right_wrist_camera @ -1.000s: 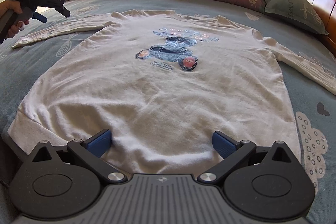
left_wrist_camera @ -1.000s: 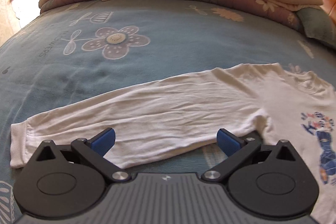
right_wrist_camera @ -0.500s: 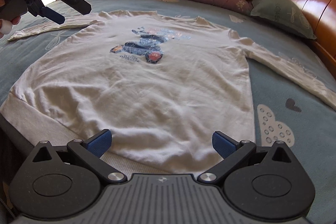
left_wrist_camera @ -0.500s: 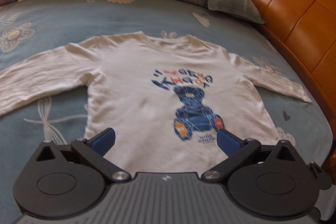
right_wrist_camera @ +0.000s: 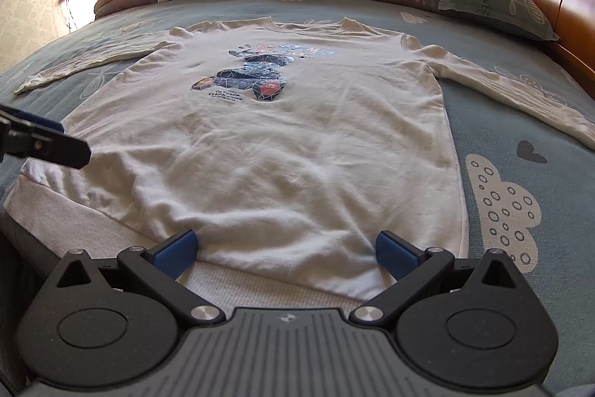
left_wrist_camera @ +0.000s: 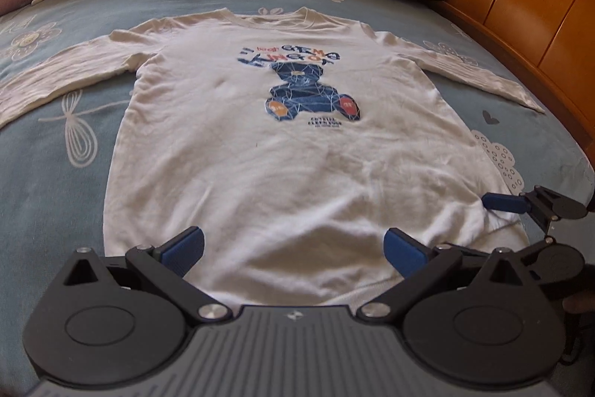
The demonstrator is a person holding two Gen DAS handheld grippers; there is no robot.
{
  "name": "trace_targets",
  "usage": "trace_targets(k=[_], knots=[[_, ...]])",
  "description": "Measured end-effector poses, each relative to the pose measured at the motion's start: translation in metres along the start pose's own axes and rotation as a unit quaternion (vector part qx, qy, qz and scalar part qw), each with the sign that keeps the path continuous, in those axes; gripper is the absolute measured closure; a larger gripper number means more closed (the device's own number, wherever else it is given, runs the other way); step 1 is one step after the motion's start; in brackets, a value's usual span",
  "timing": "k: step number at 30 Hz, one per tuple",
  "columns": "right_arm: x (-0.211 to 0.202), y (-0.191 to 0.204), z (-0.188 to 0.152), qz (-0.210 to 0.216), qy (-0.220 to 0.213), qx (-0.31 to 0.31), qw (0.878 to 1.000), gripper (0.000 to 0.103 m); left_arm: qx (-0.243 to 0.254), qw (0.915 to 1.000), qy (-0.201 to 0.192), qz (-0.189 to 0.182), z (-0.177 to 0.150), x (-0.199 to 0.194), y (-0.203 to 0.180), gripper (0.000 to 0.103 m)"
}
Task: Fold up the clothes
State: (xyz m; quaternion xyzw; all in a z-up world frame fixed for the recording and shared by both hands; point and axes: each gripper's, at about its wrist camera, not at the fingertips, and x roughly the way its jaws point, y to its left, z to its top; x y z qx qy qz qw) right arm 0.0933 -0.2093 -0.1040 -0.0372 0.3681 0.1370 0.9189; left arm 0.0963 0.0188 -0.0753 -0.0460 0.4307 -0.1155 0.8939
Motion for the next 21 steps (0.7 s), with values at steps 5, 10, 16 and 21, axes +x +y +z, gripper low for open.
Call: trace_targets(k=[5, 10, 16, 21], knots=[[0.0, 0.0, -0.001, 0.0, -0.002, 0.0, 1.0, 0.0, -0.04, 0.9989, 0.022, 0.0, -0.022, 0.0, 0.012, 0.001], [0.0, 0.0, -0.001, -0.001, -0.003, -0.001, 1.0, 0.0, -0.069, 0.9975, 0.011, -0.015, -0.001, -0.008, 0.013, 0.001], [-0.001, 0.0, -0.002, -0.001, -0.003, -0.002, 1.0, 0.0, -0.086, 0.992, -0.002, -0.092, 0.039, 0.008, -0.01, 0.001], [-0.001, 0.0, -0.002, -0.001, -0.004, -0.002, 1.0, 0.0, -0.125, 0.9842, 0.035, -0.12, 0.036, 0.045, -0.019, 0.001]])
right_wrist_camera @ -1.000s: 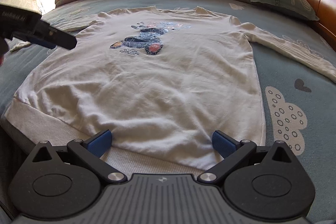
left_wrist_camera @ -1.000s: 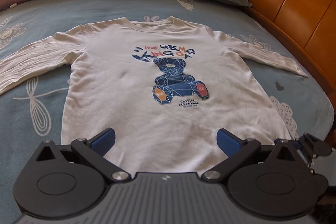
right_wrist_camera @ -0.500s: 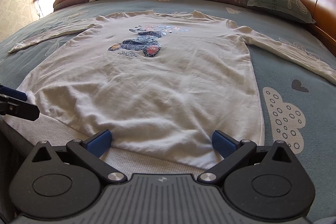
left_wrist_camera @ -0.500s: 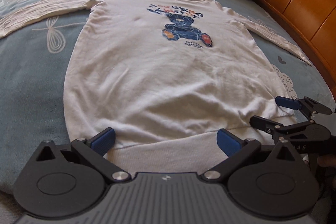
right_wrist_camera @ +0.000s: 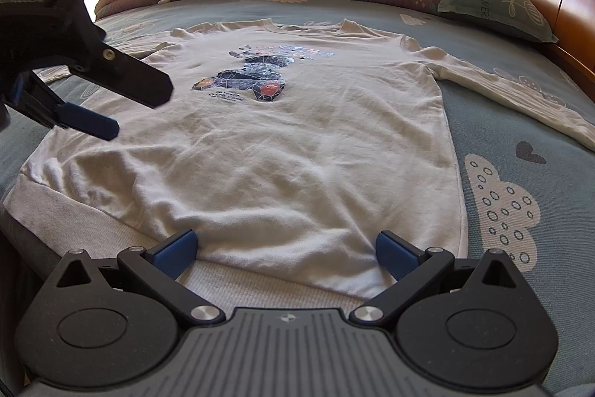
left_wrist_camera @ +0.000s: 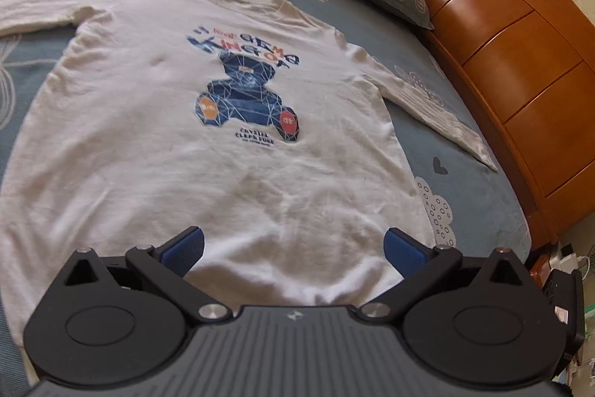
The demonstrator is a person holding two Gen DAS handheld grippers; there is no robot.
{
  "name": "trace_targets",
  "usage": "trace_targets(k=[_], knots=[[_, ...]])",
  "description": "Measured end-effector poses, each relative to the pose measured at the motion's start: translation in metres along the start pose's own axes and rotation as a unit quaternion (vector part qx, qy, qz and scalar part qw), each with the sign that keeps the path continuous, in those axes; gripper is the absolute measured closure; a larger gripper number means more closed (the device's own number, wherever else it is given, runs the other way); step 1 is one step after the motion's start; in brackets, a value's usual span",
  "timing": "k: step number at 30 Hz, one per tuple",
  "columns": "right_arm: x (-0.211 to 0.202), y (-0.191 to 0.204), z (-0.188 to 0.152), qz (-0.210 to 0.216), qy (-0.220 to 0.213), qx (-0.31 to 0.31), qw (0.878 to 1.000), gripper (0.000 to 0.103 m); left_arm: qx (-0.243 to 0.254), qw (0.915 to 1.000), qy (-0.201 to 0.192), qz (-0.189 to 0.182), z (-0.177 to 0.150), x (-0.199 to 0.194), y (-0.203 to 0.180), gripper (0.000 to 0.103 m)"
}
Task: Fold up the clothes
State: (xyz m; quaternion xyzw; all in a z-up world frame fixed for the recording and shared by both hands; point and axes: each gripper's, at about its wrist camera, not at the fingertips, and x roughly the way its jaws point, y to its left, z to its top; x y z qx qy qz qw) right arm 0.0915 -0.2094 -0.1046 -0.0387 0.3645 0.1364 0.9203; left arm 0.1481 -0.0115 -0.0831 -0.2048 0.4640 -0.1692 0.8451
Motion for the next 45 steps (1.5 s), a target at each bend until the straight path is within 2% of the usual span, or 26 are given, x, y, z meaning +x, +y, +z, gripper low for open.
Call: trace_targets(k=[2, 4, 7, 13, 21, 24, 27, 29, 31, 35, 41, 45], knots=[[0.0, 0.0, 0.0, 0.0, 0.0, 0.0, 1.0, 0.0, -0.013, 0.9999, 0.008, -0.006, -0.004, 0.011, 0.004, 0.001], [0.0, 0.0, 0.0, -0.001, -0.001, -0.001, 1.0, 0.0, -0.007, 0.9999, -0.005, -0.011, -0.004, 0.013, 0.005, 0.001], [0.0, 0.0, -0.001, -0.001, -0.001, -0.001, 1.0, 0.0, -0.026, 0.9995, -0.008, -0.014, 0.006, 0.016, 0.008, 0.001], [0.0, 0.0, -0.001, -0.001, -0.002, 0.0, 1.0, 0.0, -0.044, 0.9985, -0.02, -0.025, 0.005, -0.002, 0.0, 0.001], [0.002, 0.0, 0.0, -0.003, -0.002, -0.001, 1.0, 0.0, -0.052, 0.9985, 0.007, -0.018, -0.025, -0.002, 0.008, 0.001], [-0.001, 0.002, -0.003, -0.003, -0.004, -0.002, 1.0, 0.0, -0.049, 0.9983, 0.024, -0.022, -0.022, -0.008, 0.006, 0.001], [-0.001, 0.001, -0.003, -0.003, -0.004, -0.002, 1.0, 0.0, -0.057, 0.9981, 0.008, -0.022, -0.018, -0.01, 0.009, 0.001], [-0.001, 0.001, -0.002, -0.003, -0.003, -0.002, 1.0, 0.0, -0.072, 0.9972, 0.013, -0.015, -0.019, -0.005, 0.014, 0.001], [0.0, 0.002, -0.002, -0.003, -0.003, -0.002, 1.0, 0.0, -0.067, 0.9976, 0.01, -0.016, -0.024, -0.005, 0.013, 0.001], [0.0, 0.001, -0.002, -0.003, -0.003, -0.002, 1.0, 0.0, -0.055, 0.9979, 0.031, -0.016, -0.022, -0.007, 0.005, 0.001], [0.0, 0.001, -0.003, -0.003, -0.003, -0.002, 1.0, 0.0, -0.066, 0.9967, 0.006, -0.047, 0.001, -0.005, -0.002, 0.001], [0.001, 0.001, -0.002, -0.003, -0.003, -0.001, 1.0, 0.0, -0.062, 0.9958, 0.03, -0.06, -0.005, 0.011, -0.012, 0.001]])
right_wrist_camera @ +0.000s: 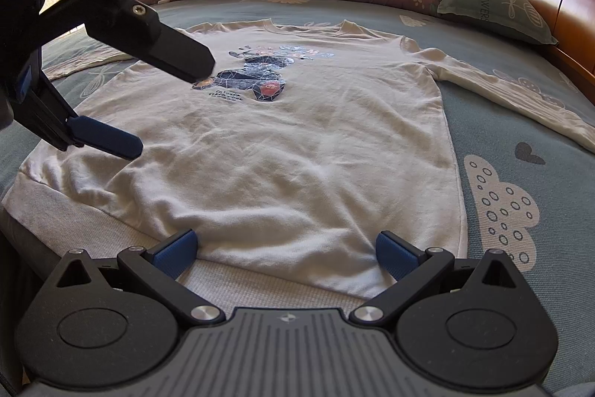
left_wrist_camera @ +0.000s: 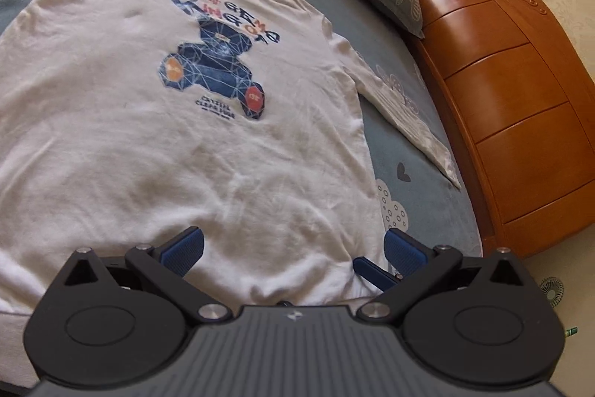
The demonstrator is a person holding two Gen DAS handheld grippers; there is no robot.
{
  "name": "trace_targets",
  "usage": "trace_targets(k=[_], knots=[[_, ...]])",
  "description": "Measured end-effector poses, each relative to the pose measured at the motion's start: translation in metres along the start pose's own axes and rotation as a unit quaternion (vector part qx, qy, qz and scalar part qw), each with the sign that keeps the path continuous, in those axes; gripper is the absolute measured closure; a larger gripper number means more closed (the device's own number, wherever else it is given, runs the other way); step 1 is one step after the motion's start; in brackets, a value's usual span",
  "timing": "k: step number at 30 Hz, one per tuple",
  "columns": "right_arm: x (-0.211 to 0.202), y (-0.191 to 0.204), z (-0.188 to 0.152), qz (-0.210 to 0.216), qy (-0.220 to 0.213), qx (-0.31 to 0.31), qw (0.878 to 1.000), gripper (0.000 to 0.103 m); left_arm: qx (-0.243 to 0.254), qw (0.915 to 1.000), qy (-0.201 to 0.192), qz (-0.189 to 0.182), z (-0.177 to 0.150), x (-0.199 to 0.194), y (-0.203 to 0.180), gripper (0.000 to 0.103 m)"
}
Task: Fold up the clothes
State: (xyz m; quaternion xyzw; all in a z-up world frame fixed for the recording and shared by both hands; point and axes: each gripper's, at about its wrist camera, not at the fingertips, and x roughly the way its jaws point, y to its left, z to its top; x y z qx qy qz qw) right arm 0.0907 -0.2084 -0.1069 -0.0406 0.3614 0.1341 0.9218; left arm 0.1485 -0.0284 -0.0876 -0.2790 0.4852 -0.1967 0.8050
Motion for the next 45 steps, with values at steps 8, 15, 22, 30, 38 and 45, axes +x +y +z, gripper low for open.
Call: trace_targets(k=[8, 15, 22, 30, 38, 45], knots=[[-0.001, 0.0, 0.0, 0.0, 0.0, 0.0, 1.0, 0.0, 0.008, 1.0, 0.001, 0.0, 0.002, -0.003, -0.003, 0.001], [-0.002, 0.0, 0.0, 0.0, 0.0, 0.0, 1.0, 0.0, 0.012, 0.9995, -0.002, 0.03, 0.013, 0.008, 0.002, 0.001], [-0.002, 0.0, -0.001, -0.001, -0.003, 0.0, 1.0, 0.0, 0.026, 0.9991, -0.003, 0.035, 0.019, -0.001, 0.004, 0.001], [-0.002, 0.0, -0.002, 0.001, -0.007, 0.002, 1.0, 0.0, 0.146, 0.9846, -0.04, 0.087, 0.051, -0.021, -0.022, 0.001], [-0.002, 0.001, -0.003, -0.001, -0.011, 0.001, 1.0, 0.0, 0.234, 0.9628, -0.034, 0.13, 0.061, 0.003, 0.0, 0.001], [-0.002, 0.001, 0.003, -0.004, 0.005, 0.005, 1.0, 0.0, 0.27, 0.9553, -0.05, 0.11, 0.066, 0.023, 0.031, 0.001]])
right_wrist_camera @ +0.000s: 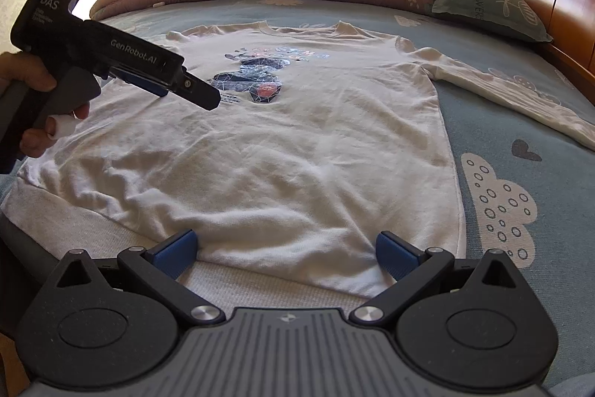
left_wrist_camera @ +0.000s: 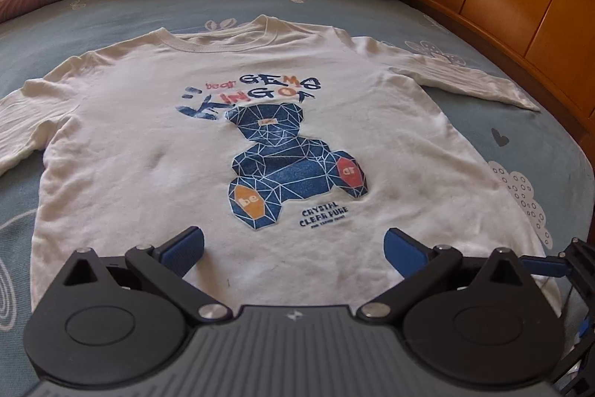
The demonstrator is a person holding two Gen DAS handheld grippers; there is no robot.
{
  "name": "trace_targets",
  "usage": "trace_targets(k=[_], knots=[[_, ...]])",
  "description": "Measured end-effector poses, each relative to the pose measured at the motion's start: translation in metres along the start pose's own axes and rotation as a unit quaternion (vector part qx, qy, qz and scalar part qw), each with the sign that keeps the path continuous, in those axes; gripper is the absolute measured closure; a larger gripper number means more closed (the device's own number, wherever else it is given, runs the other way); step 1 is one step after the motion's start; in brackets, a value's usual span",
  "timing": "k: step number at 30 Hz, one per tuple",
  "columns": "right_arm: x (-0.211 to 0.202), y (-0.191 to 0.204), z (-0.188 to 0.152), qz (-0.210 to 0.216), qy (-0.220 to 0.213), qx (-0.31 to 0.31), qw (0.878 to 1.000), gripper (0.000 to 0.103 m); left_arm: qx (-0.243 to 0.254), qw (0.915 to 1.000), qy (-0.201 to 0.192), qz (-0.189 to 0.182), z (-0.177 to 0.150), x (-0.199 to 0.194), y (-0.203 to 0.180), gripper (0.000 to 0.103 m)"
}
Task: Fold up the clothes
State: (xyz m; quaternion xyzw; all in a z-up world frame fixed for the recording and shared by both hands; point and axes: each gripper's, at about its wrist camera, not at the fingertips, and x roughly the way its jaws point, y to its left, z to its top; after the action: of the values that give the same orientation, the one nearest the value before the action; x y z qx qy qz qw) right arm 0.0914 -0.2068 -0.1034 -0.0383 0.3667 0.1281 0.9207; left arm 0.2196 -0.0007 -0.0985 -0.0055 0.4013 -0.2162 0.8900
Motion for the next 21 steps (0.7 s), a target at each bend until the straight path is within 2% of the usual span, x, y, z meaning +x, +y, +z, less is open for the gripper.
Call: trace_targets(k=[2, 4, 6, 9, 12, 13, 16, 21], knots=[[0.0, -0.001, 0.007, -0.002, 0.017, -0.002, 1.0, 0.0, 0.016, 0.9994, -0.026, -0.016, -0.01, -0.003, 0.006, 0.001], [-0.003, -0.004, 0.018, -0.019, 0.016, -0.001, 1.0, 0.0, 0.048, 0.9986, -0.021, -0.011, -0.01, -0.005, 0.002, 0.001], [-0.003, -0.009, 0.035, -0.034, 0.005, -0.007, 0.999, 0.0, 0.057, 0.9979, -0.03, -0.002, -0.006, -0.011, 0.001, 0.001], [0.01, -0.021, 0.066, -0.043, -0.018, -0.006, 0.999, 0.0, 0.035, 0.998, -0.052, -0.009, -0.003, -0.018, 0.011, 0.001], [0.037, -0.036, 0.093, -0.035, -0.033, 0.017, 0.999, 0.0, -0.001, 0.9983, -0.056, 0.018, 0.0, -0.019, 0.025, 0.001], [0.049, -0.043, 0.101, -0.029, -0.03, 0.03, 0.999, 0.0, -0.014, 0.9978, -0.058, 0.03, 0.0, -0.019, 0.03, 0.001], [0.073, -0.067, 0.12, -0.012, -0.032, 0.069, 0.997, 0.0, -0.048, 0.9963, -0.064, 0.03, 0.001, -0.02, 0.042, 0.001], [0.095, -0.119, 0.154, 0.009, -0.069, 0.155, 0.985, 0.0, -0.078, 0.9949, -0.06, 0.025, 0.002, -0.015, 0.054, 0.001]])
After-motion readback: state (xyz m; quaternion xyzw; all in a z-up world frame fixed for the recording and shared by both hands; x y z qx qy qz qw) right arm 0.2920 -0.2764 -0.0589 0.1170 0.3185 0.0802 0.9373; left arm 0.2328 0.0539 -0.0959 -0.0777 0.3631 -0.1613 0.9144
